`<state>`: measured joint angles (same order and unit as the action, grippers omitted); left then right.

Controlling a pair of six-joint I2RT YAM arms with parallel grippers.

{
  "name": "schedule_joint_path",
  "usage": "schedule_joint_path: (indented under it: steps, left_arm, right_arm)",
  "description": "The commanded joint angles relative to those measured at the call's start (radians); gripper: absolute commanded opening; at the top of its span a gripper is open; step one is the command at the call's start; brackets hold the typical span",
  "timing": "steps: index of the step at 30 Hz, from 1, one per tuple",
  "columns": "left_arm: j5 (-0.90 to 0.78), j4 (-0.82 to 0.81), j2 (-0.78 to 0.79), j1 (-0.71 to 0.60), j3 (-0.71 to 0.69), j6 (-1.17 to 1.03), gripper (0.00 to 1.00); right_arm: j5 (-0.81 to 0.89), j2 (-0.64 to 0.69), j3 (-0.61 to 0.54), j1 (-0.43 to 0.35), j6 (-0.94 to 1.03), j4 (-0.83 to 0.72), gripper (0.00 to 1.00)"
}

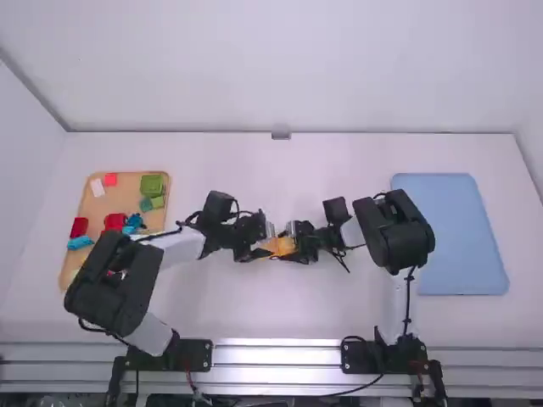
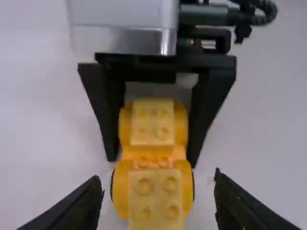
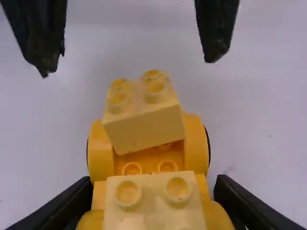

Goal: Assemble lego blocks to make yellow taxi

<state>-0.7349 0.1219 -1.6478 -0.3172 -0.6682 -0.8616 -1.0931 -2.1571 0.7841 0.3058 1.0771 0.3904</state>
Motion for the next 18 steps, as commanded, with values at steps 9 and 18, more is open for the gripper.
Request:
schedule_joint_path:
  steps: [9, 18]
  left_arm:
    - [0.037, 0.069, -0.093, -0.002, 0.005, -0.018, 0.61]
    - [0.037, 0.072, -0.095, -0.010, 0.005, -0.019, 0.37]
  right_arm:
    - [-0.010, -0.014, 0.002, 0.003, 0.001, -0.002, 0.67]
    - [-0.010, -0.014, 0.002, 0.003, 0.002, -0.002, 0.67]
